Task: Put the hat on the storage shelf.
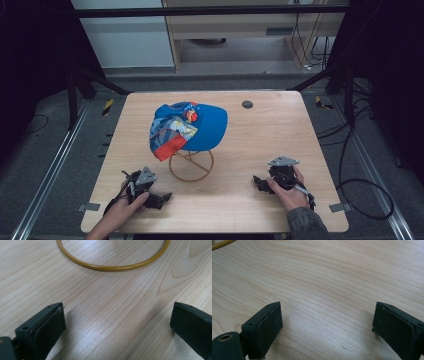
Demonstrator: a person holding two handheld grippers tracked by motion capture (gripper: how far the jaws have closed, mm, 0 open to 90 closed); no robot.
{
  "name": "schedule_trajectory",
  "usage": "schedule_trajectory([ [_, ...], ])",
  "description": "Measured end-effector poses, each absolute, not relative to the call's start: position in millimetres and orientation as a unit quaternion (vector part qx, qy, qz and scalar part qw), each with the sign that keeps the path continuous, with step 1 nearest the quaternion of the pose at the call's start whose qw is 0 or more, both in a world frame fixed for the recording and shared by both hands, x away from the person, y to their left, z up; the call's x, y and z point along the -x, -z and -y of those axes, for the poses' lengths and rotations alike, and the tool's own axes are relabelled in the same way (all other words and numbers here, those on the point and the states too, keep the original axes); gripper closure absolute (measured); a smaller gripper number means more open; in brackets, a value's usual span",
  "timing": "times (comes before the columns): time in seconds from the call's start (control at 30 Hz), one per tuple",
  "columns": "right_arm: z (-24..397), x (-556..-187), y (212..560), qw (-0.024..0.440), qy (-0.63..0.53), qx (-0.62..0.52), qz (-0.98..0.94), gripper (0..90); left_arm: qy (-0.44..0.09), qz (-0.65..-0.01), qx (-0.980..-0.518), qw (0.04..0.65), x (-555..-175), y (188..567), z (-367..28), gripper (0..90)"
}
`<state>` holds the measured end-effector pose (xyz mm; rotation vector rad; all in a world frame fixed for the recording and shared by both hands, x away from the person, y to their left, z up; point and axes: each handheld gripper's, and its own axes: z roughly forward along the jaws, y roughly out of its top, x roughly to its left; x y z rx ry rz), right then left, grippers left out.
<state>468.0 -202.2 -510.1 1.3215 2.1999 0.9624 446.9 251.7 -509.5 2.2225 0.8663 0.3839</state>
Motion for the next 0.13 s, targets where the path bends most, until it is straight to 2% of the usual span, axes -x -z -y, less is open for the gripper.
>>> schedule_trajectory([
  [0.13,200.5,-466.2,511.8,0.209,-0.343,-0.471,-0.785,8.3,-0.149,-0.335,-0.860,0.355,-446.9,509.6,-251.7,0.0],
])
